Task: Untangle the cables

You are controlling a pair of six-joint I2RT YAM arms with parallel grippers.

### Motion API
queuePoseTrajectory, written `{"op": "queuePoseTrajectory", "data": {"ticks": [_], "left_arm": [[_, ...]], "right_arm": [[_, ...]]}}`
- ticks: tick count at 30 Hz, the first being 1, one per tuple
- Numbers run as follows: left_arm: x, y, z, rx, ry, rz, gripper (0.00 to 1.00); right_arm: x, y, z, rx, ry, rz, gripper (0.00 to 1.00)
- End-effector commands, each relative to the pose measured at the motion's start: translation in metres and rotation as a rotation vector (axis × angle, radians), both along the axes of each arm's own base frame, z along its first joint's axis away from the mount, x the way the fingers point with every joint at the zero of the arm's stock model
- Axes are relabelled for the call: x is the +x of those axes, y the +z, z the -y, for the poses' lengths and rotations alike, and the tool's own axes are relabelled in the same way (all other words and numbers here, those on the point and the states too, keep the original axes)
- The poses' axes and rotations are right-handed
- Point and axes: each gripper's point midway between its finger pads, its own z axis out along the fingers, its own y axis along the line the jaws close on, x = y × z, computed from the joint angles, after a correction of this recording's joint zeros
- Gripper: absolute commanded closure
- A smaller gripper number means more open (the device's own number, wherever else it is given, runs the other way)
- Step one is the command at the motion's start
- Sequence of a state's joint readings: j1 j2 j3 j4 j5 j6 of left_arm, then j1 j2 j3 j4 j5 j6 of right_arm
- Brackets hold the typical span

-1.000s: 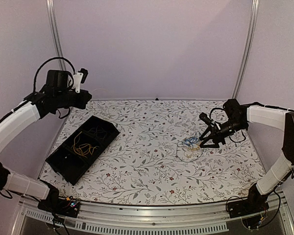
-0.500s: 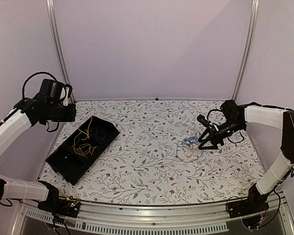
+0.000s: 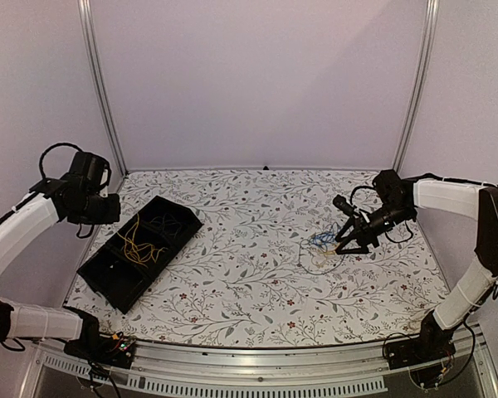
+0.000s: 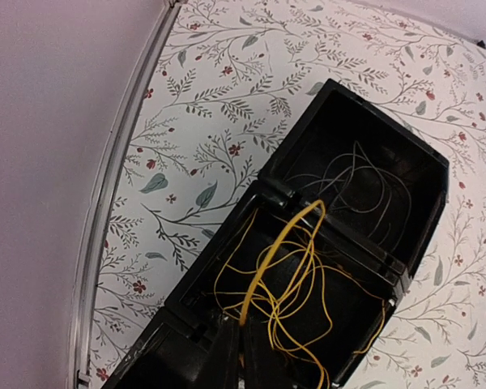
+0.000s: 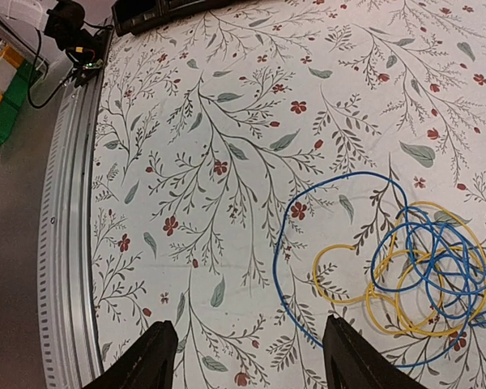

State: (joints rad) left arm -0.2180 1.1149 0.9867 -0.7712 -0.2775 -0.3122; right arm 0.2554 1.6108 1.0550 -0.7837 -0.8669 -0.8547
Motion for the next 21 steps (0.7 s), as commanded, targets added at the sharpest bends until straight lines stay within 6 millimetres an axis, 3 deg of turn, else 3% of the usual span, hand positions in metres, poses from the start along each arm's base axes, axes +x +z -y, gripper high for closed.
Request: {"op": "queuePoseTrajectory", "data": {"ticks": [1, 7, 14, 21], "left_arm": [[0.013, -0.020, -0.009, -0.014, 0.052, -0.010, 1.00], [0.014, -0.071, -0.012, -0.026, 0.085, -0.144, 1.00], [0.015, -0.103, -0.002, -0.091, 0.056, -0.188, 1.00], [0.021, -0.126, 0.027, -0.222, -0.021, -0.223, 1.00]], "right_arm": [[0.002, -0.002, -0.002, -0.014, 0.019, 0.004, 0.35], [0.001, -0.003, -0.002, -0.019, 0.020, 0.000, 0.35], [0.000, -0.009, -0.002, -0.032, 0.028, -0.025, 0.35], [-0.002, -0.014, -0.004, -0.045, 0.039, -0.037, 0.35]]}}
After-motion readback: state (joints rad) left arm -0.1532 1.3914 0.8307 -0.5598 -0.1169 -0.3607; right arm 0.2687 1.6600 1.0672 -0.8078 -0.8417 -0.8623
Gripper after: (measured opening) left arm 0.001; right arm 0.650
